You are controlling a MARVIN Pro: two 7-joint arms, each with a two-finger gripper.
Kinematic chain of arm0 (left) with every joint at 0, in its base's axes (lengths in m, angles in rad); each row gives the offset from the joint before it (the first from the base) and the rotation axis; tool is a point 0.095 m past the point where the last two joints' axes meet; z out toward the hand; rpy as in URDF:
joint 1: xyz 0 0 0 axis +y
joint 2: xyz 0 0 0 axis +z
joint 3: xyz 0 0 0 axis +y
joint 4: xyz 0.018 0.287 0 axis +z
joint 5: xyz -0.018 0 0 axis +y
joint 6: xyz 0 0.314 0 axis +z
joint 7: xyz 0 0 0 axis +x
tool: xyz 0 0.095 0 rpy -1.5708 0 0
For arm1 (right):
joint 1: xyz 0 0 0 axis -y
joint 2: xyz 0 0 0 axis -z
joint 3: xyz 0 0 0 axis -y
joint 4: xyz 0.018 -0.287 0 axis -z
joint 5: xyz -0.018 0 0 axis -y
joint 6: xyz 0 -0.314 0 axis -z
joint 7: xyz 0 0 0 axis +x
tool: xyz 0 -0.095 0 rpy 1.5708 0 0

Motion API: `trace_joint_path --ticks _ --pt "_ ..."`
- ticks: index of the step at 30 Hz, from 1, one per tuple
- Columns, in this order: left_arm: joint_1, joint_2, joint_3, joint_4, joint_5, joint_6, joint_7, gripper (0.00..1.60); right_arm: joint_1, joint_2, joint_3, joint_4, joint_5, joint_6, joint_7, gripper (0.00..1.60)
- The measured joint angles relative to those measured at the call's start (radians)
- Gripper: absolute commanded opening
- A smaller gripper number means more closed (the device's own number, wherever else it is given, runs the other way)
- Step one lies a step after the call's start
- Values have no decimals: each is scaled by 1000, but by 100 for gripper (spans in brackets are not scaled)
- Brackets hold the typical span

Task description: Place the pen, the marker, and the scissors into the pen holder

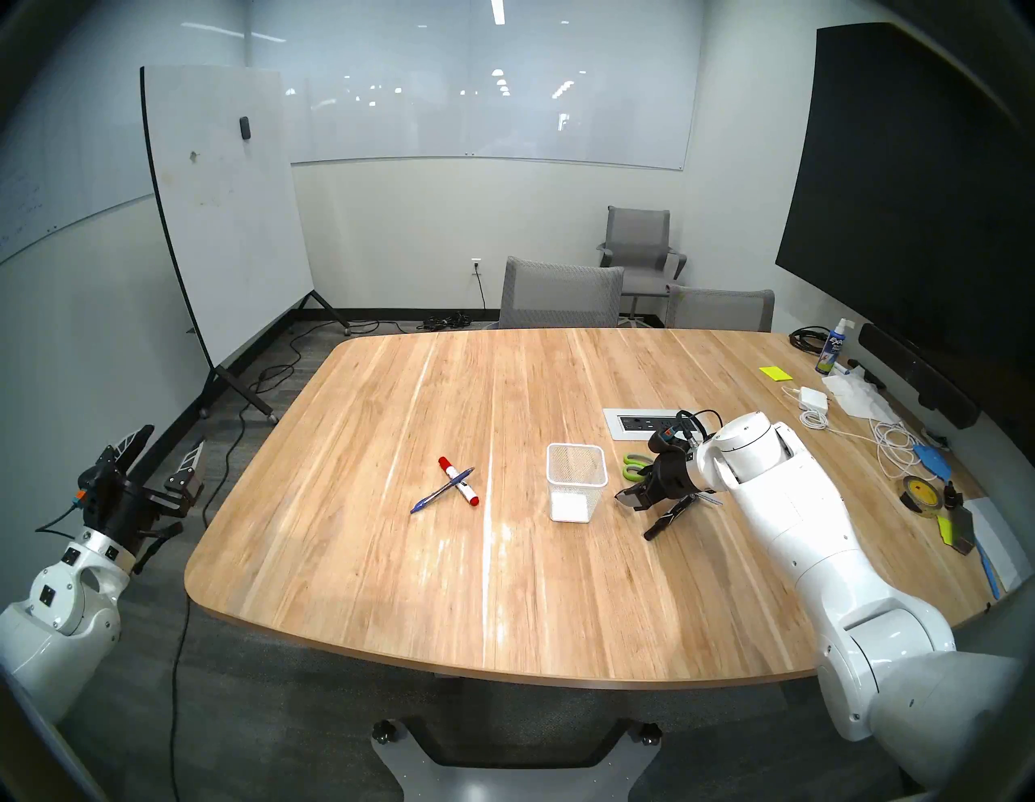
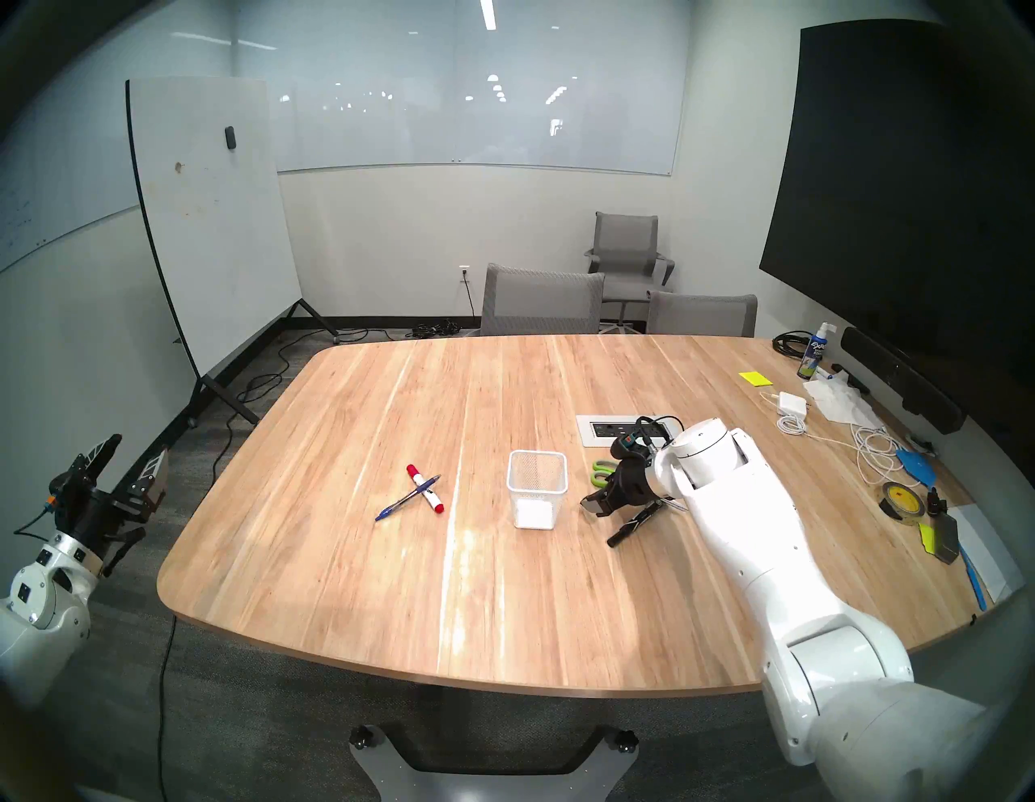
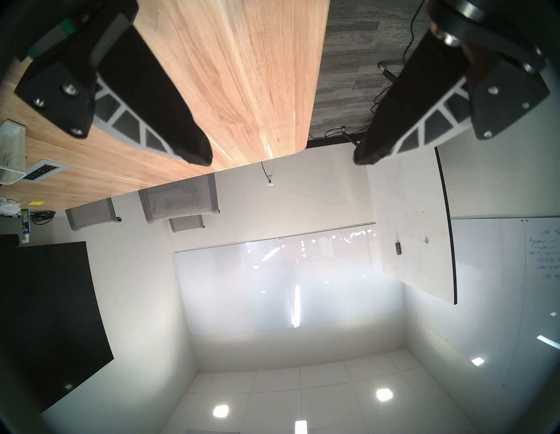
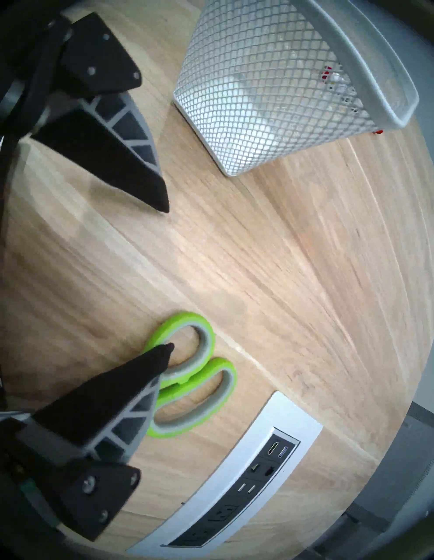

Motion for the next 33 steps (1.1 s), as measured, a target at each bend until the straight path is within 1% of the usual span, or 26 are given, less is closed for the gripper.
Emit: trace_joint_path --ticks 8,16,20,24,32,33 --pt "0 0 0 0 0 0 0 160 -3 24 -11 -18 -12 -6 48 160" --pt "0 0 0 0 0 0 0 160 0 46 -9 -9 -7 -24 112 160" --pt "0 0 0 0 0 0 0 160 5 56 -20 -2 -8 -39 142 160" --pt "0 0 0 0 0 0 0 160 11 64 -35 3 -11 -57 159 160" --pt "0 0 0 0 0 0 0 160 21 69 -53 10 -31 -83 169 160" --pt "0 0 0 0 0 0 0 160 23 69 -54 13 -33 -87 170 127"
